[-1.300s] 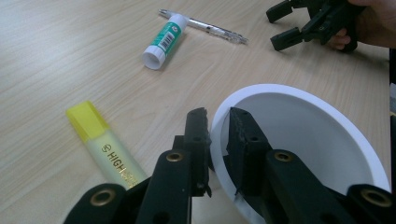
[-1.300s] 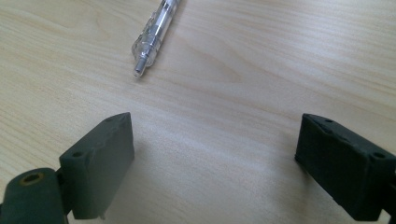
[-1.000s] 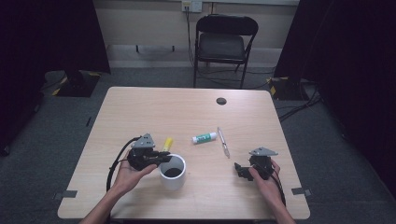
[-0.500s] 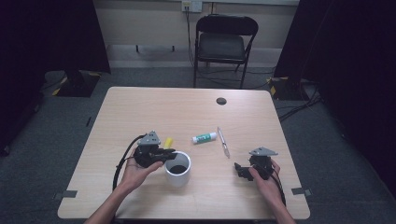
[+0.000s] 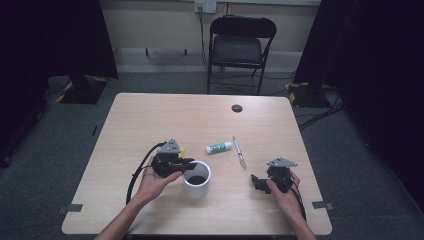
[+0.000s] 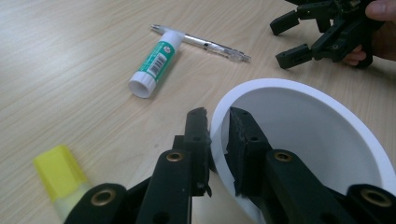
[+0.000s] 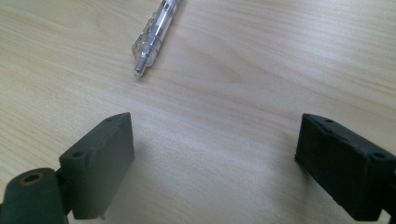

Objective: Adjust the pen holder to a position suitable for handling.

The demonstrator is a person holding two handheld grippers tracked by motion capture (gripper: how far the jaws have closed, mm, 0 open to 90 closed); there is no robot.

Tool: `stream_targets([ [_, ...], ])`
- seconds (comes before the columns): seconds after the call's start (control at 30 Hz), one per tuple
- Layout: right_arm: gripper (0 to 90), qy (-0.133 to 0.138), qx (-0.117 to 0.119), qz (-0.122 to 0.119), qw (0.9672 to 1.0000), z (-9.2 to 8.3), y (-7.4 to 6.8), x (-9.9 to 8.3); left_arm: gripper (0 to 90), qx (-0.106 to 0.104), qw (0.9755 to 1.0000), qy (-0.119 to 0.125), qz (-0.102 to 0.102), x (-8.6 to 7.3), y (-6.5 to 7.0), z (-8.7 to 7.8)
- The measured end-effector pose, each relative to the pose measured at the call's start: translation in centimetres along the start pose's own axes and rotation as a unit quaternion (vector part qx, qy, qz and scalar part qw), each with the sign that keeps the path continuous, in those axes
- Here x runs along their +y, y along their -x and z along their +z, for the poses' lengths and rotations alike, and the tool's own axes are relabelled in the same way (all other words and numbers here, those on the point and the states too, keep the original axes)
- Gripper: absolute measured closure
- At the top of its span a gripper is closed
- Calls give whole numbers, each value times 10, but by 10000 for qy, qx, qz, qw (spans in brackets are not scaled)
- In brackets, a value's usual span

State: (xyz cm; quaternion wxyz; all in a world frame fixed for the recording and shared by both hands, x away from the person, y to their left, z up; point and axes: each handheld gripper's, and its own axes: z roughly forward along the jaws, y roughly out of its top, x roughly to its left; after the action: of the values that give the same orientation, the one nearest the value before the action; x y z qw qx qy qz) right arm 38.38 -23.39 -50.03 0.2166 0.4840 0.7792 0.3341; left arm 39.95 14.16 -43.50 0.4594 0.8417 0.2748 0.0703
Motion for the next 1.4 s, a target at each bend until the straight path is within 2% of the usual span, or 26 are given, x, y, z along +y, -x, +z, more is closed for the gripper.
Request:
stream_targets([
  [0.27,104,0,2,1,10000,0,0,0,779,-72,10000,24,-20,1,0,2],
  [0.57,104,-1,0,0,10000,0,0,0,777,-17,10000,-48,29,2,0,4],
  [0.7,104,-1,2,0,10000,0,0,0,772,-8,10000,1,-40,3,-2,7],
  [0.77,104,0,4,-5,10000,0,0,0,769,85,9999,-123,10,3,-1,10],
  [0.8,104,0,4,-5,10000,0,0,0,769,48,9999,-151,-11,2,-2,11],
  [0.93,104,-1,6,-9,10000,0,0,0,749,-13,9999,-58,-102,2,-4,12],
  [0.97,104,-2,7,-5,10000,0,0,0,706,-21,9999,-42,-118,2,-5,12],
  [1.0,104,-2,7,-5,10000,0,0,0,706,-20,9999,5,-134,2,-6,12],
  [1.07,104,-1,9,-7,10000,0,0,0,689,-183,9992,232,-268,2,-8,9],
  [1.23,104,-1,9,-8,10000,0,0,0,612,-201,9991,288,-227,3,-7,4],
  [1.33,105,0,9,-8,10000,0,0,0,554,-271,9984,438,-246,3,-8,-2],
  [1.4,104,-10,3,0,10000,0,0,0,499,-226,9982,496,-261,4,-8,-7],
])
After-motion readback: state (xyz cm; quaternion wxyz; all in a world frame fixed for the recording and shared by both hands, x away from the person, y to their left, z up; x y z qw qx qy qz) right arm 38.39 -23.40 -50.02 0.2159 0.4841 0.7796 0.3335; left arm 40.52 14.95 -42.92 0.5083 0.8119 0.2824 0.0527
